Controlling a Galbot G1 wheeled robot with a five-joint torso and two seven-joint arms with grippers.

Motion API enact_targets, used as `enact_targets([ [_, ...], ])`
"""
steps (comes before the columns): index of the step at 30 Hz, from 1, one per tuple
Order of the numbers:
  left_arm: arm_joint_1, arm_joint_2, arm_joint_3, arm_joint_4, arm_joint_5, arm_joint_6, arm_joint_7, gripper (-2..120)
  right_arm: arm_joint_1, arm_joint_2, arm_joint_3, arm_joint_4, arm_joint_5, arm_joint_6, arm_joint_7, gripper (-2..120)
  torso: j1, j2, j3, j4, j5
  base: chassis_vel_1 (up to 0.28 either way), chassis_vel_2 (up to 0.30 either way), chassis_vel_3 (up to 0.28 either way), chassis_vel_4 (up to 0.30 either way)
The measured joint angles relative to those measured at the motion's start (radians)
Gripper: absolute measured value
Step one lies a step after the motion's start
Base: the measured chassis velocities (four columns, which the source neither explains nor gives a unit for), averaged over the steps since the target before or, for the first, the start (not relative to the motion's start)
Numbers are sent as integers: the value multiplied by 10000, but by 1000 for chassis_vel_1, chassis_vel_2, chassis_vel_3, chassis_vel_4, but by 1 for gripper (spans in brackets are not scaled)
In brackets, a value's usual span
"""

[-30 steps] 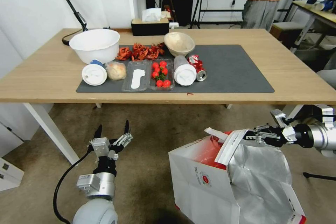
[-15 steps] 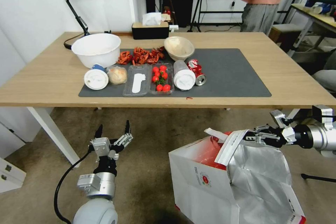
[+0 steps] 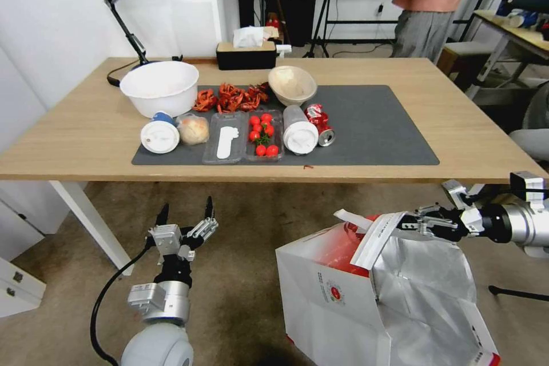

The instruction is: Pick up the food delivery bag from the floor and place it on the table.

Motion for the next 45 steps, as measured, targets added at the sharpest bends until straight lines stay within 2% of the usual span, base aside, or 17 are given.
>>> enact_targets([
  [15, 43, 3, -3, -36, 14, 7, -17, 100, -10, -1, -6, 25, -10, 7, 6, 0, 249, 606, 360, 0, 0, 0, 0, 0, 0],
  [45, 41, 24, -18, -72, 51, 24, -77, 100, -2, 8, -33, 101, -13, 20, 33, 0, 883, 2061, 1180, 0, 0, 0, 0, 0, 0],
])
